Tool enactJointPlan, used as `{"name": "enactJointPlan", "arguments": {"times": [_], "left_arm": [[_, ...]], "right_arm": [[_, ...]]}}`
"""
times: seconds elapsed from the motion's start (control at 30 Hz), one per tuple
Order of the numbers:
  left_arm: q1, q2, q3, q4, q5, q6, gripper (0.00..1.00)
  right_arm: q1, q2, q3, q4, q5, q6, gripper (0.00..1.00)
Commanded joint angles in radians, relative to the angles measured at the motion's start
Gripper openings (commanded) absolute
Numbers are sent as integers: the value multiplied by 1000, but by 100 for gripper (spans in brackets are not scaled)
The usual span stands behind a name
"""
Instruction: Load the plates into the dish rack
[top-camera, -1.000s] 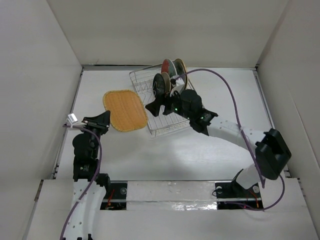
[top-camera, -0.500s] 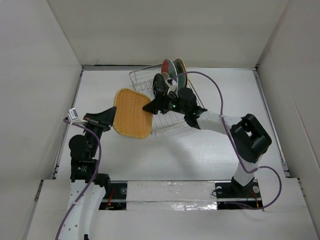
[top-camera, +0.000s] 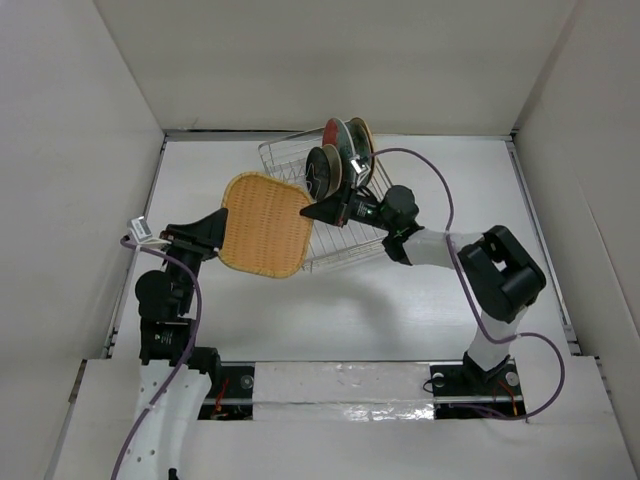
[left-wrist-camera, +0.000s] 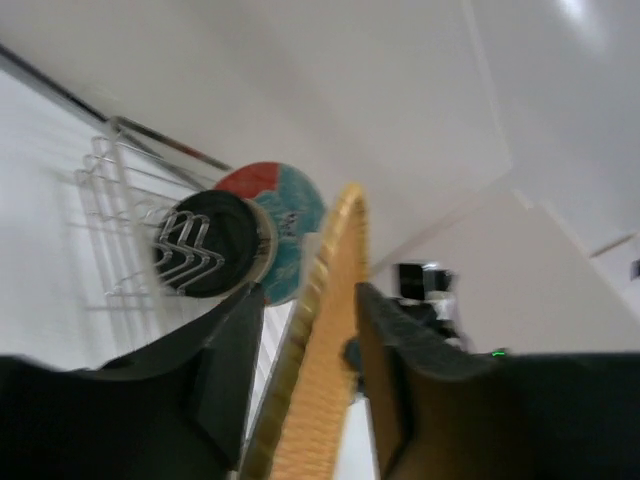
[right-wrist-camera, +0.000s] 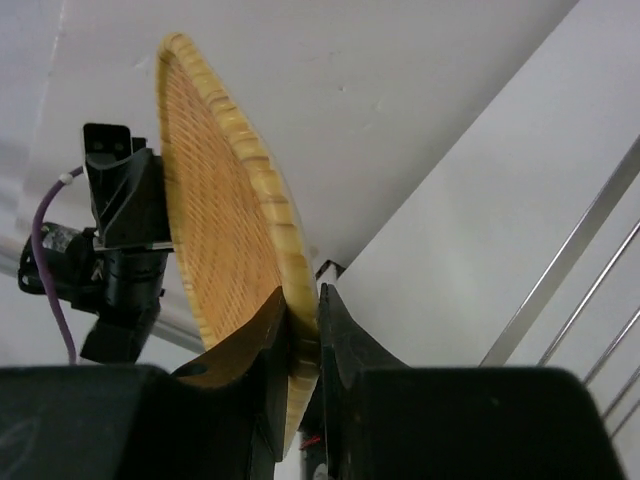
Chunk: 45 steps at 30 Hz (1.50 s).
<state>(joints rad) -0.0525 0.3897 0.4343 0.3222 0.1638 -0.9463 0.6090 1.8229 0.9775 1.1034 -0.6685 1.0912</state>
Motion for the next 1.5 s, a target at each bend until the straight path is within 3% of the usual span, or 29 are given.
{"name": "enactJointPlan", "arguments": {"times": [0.0, 0.03, 0.13, 0.27, 0.47, 0.63, 0.93, 1.17, 1.47], "left_arm": [[-12, -2, 98, -72, -38, 128, 39], [-12, -2, 131, -101, -76, 203, 50], [-32, -3, 188, -187, -151, 303, 66], [-41, -3, 234, -248, -217, 414, 72], [-75, -21, 251, -265, -201, 451, 71], [-135, -12, 233, -282, -87, 529, 60], [-195, -8, 185, -282, -77, 583, 53], [-213, -11, 185, -288, -81, 589, 53], [-213, -6, 184, -287, -75, 589, 53]], "right_arm": [[-1, -192, 4, -66, 96, -218, 0], [-2, -227, 15, -246, 142, -319, 0], [-2, -327, 81, -477, 315, -431, 0], [-12, -329, 176, -592, 418, -497, 0], [1, -226, 390, -744, 679, -631, 0], [63, -133, 570, -801, 1048, -813, 0], [94, 51, 785, -780, 1339, -1086, 0], [123, 191, 885, -700, 1416, -1211, 0], [141, 308, 1049, -649, 1402, -1278, 0]]}}
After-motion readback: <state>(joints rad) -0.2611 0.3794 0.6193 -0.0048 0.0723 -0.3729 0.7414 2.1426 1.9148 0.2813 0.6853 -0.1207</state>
